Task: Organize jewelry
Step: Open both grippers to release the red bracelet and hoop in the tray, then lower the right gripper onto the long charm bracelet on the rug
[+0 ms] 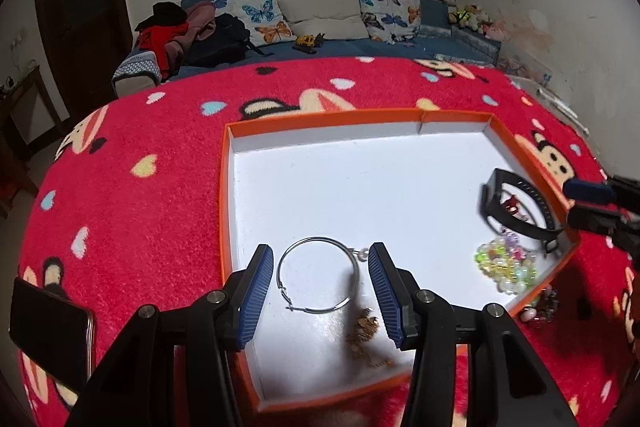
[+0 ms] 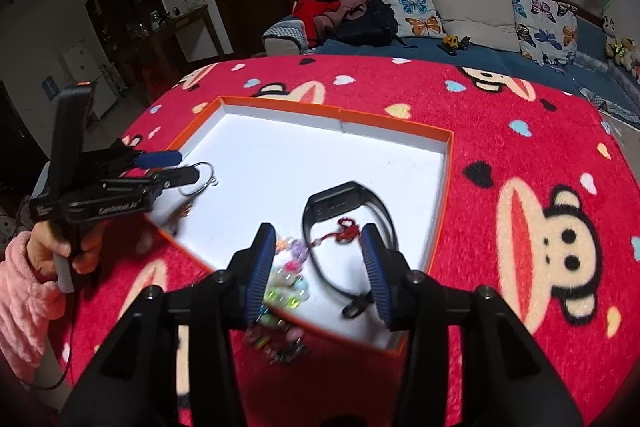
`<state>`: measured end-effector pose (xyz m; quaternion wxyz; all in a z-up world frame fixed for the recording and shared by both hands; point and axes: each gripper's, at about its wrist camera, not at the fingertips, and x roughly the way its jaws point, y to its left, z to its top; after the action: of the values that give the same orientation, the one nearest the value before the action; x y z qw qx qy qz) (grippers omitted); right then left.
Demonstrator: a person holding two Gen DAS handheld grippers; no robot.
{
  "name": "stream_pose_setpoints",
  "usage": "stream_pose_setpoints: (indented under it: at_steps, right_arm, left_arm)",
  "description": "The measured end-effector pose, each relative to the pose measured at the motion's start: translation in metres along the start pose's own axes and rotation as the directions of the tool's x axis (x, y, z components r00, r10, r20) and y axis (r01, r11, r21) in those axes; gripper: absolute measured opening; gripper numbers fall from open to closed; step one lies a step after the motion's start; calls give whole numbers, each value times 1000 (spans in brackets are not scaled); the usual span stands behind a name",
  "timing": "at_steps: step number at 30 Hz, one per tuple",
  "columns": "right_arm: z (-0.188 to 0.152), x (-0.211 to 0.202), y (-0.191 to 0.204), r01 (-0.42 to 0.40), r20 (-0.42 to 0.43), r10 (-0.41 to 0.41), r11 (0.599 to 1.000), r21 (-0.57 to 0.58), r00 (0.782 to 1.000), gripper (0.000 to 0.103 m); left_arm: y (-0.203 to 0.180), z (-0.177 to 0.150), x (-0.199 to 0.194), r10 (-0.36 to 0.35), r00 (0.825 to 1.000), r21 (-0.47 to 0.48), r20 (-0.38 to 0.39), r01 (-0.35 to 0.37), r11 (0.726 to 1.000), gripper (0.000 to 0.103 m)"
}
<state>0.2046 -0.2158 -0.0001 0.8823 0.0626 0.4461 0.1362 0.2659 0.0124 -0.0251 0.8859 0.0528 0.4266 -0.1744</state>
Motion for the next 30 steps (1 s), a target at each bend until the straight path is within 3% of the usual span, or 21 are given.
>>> stream_pose_setpoints:
  at_steps: [5, 14, 24, 30]
  right_arm:
    - [-18, -14, 8, -18, -11, 18, 1000, -9, 1000, 51]
    - [-59, -5, 24, -35, -97, 32, 999, -37, 995, 52]
    - [-65, 22, 24, -40, -132, 35, 998, -40, 991, 53]
    - [-65, 21, 30, -35, -132, 24, 996, -82, 991, 37]
  left_arm:
    - [-10, -8, -31, -1, 999, 10, 49, 1, 1000, 53]
    - [-31, -42, -73, -36, 998, 16, 51, 35, 999, 54]
    - [-48, -71, -88, -42, 998, 39, 41, 40, 998, 54]
    - [-57, -76, -80, -57, 998, 48, 20, 56, 997, 54]
